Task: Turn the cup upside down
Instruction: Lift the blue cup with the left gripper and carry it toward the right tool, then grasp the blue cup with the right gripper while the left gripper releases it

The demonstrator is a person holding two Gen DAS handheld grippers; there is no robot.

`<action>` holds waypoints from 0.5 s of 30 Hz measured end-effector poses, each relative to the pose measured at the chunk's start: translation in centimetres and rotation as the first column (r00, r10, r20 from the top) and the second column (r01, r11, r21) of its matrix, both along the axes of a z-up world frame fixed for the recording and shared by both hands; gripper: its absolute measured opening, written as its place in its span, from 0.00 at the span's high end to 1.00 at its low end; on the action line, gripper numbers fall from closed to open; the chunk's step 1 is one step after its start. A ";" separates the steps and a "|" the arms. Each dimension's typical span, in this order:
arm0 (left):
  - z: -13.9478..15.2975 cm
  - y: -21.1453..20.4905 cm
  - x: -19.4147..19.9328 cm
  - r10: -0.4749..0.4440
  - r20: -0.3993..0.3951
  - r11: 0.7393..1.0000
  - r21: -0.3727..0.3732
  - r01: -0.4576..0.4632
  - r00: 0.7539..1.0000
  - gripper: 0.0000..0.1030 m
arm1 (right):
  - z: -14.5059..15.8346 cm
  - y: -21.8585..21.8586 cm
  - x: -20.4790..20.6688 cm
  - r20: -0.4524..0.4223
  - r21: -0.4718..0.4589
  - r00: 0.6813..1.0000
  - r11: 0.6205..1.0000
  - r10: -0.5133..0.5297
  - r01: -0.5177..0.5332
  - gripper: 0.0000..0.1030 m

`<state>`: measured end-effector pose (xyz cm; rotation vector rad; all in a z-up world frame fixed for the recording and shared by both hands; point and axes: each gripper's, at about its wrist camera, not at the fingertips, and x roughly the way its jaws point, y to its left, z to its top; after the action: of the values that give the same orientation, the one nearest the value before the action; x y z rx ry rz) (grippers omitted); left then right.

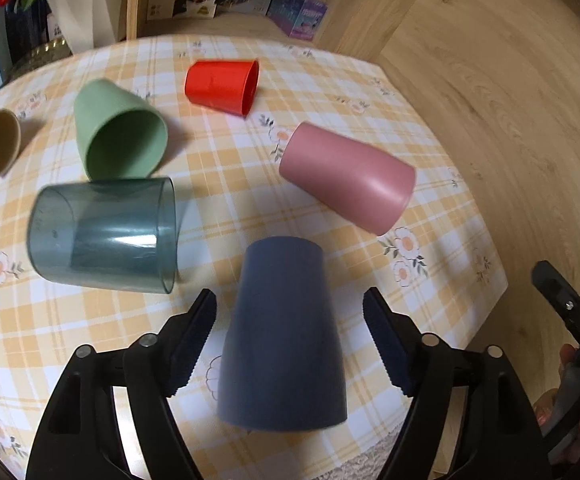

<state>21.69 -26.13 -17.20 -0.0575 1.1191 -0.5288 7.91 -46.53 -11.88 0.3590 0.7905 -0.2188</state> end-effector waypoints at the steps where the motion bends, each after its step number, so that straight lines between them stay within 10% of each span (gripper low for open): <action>1: 0.3 0.1 -0.1 -0.002 0.010 1.000 0.003 0.002 1.000 0.28 | 0.0 0.0 0.0 -0.002 0.006 1.000 1.000 0.001 -0.001 0.13; 15: 4.3 5.9 -2.1 0.059 0.158 0.997 0.042 -0.066 0.986 0.10 | 0.9 3.8 0.9 -0.059 0.016 0.996 0.998 0.069 -0.068 0.13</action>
<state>19.57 -20.21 -12.86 -0.0099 0.9720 -0.4428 8.83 -42.71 -10.96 0.3391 0.8620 -0.1600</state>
